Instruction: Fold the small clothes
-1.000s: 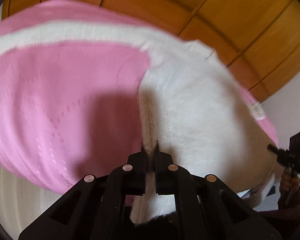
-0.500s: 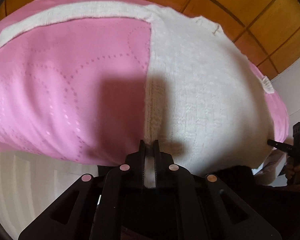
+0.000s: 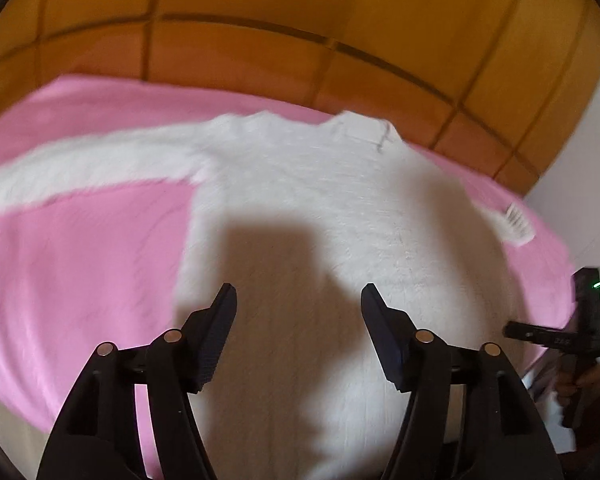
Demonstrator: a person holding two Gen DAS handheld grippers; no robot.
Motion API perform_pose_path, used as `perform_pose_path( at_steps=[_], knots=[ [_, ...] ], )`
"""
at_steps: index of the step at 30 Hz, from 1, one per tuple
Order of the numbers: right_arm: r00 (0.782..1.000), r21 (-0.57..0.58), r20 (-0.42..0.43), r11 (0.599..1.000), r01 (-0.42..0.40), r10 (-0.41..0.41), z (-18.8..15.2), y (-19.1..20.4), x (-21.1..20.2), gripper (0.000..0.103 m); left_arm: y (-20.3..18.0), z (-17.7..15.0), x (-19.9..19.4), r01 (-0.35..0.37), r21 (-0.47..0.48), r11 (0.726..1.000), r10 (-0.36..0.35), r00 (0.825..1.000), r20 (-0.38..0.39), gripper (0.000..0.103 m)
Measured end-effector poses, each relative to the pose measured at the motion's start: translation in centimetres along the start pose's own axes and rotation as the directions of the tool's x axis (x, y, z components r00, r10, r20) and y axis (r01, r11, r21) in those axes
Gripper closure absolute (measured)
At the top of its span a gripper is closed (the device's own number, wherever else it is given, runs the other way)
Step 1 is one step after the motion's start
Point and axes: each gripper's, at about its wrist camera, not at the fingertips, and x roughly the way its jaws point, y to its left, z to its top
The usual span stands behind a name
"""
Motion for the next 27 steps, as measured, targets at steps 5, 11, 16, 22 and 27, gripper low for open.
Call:
perform_pose_path(
  at_steps=[5,11,16,22,27],
  knots=[
    [0.996,0.120,0.091,0.992,-0.028,0.017,0.3,-4.7,-4.1,0.051,-1.7,-0.9,3.3,-0.051,0.097,0.994,0.057,0.997,-0.060,0.040],
    [0.942,0.465,0.327,0.881,-0.088,-0.079,4.5,-15.9,-7.2,0.051,-0.8,-2.1,5.1,-0.063,0.066,0.996,0.071,0.990,-0.124,0.040],
    [0.834,0.700,0.508,0.666,-0.256,-0.214,8.5,-26.7,-9.6,0.062,-1.0,-1.8,5.5,-0.078,0.052,0.996,0.084,0.987,-0.138,0.038],
    [0.803,0.791,0.507,0.540,-0.288,-0.313,12.3,-32.8,-9.3,0.062,-1.8,-1.6,6.0,-0.115,0.062,0.991,0.123,0.981,-0.149,0.036],
    [0.831,0.806,0.443,0.555,-0.206,-0.336,15.1,-34.7,-7.3,0.063,-2.0,-1.5,6.2,-0.132,0.062,0.989,0.140,0.976,-0.166,0.034]
  ],
)
